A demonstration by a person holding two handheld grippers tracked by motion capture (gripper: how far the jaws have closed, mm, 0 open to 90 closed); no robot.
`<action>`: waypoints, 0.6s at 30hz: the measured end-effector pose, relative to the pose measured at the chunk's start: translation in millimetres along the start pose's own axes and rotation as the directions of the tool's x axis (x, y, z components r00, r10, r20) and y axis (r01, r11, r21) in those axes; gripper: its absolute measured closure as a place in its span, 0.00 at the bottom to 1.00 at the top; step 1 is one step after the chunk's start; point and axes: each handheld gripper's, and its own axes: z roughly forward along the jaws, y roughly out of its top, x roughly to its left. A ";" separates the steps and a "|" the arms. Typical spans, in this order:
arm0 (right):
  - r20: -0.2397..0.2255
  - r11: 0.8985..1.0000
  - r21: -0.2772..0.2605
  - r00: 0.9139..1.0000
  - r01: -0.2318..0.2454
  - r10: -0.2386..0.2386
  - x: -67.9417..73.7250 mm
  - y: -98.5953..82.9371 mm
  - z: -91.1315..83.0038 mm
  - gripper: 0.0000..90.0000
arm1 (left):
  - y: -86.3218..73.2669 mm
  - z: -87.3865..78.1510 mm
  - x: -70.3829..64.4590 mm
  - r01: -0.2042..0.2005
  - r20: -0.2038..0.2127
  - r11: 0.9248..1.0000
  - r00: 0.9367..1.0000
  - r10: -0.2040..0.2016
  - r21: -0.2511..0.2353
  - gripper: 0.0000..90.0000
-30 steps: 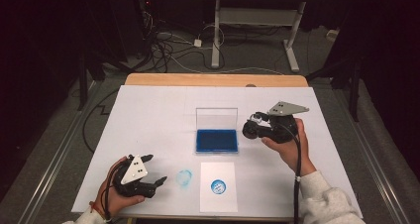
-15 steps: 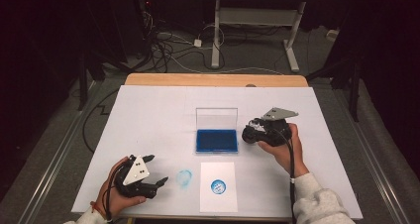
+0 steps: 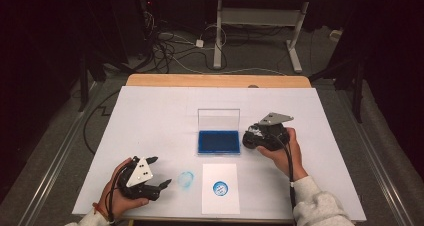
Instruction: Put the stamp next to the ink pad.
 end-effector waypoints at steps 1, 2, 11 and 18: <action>0.003 1.000 0.001 1.000 0.002 -0.002 -0.2 -0.5 0.6 0.63 | 0.1 0.1 0.1 -0.001 0.000 1.000 1.000 0.001 0.000 0.20; 0.006 1.000 0.005 1.000 0.004 -0.004 -0.3 -1.3 1.4 0.63 | 0.1 0.3 0.1 -0.001 0.000 1.000 1.000 0.001 0.000 0.20; 0.006 1.000 0.005 1.000 0.015 -0.015 -0.3 -7.5 6.7 0.63 | -0.1 1.0 -0.4 -0.006 -0.001 1.000 1.000 0.006 0.008 0.20; 0.004 0.999 0.009 0.999 0.034 -0.034 2.7 -8.6 6.7 0.63 | -0.5 0.3 0.4 -0.005 -0.010 1.000 1.000 0.005 0.005 0.20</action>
